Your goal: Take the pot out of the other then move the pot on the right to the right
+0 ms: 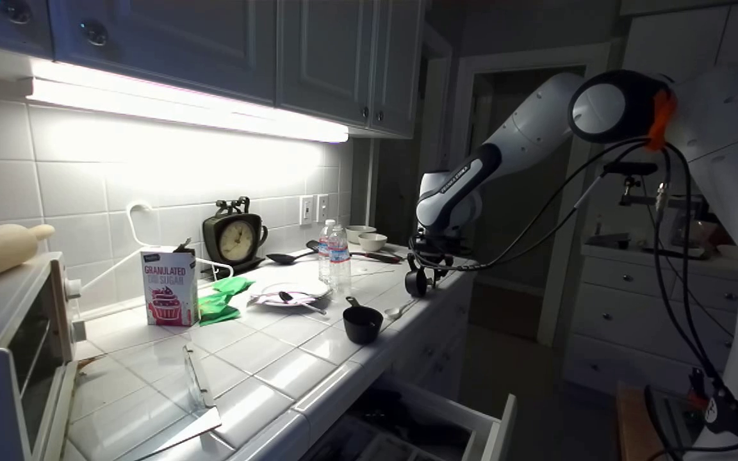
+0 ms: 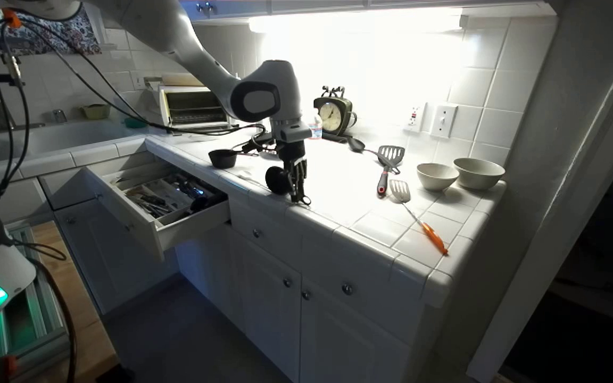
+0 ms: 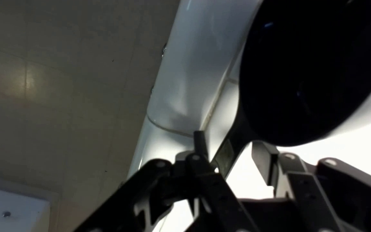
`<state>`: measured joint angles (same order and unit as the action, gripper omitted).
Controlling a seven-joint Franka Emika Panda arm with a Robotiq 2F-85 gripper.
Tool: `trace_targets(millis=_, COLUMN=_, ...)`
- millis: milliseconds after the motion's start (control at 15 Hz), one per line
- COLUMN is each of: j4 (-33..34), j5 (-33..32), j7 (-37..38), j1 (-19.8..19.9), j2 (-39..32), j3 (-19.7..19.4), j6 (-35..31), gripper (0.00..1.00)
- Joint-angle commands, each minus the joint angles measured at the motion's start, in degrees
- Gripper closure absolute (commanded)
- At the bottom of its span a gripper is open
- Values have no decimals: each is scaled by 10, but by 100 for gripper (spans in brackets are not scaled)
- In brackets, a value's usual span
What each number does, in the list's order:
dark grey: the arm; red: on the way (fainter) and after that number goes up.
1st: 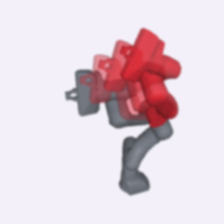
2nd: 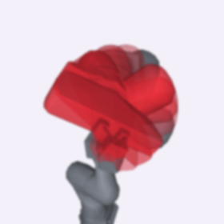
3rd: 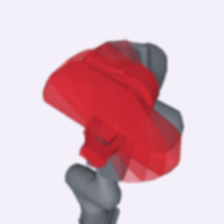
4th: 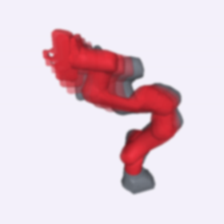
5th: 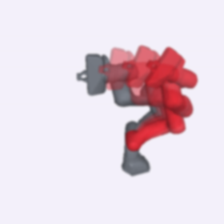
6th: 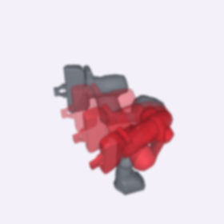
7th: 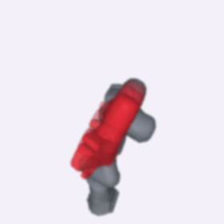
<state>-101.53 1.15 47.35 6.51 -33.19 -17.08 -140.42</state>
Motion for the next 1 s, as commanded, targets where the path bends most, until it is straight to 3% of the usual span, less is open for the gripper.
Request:
trace_targets(millis=0, j4=32, j5=18, j7=10, j1=7, j2=-16, j3=7, j6=26, gripper=89)
trace_targets(millis=200, j4=36, j5=15, j7=16, j1=5, j2=-14, j3=6, j6=42, gripper=100)
trace_targets(millis=600, j4=43, j5=6, j7=30, j1=-1, j2=-9, j3=4, j6=82, gripper=99)
trace_targets(millis=933, j4=80, j5=-6, j7=43, j1=-3, j2=-20, j3=4, j6=166, gripper=99)
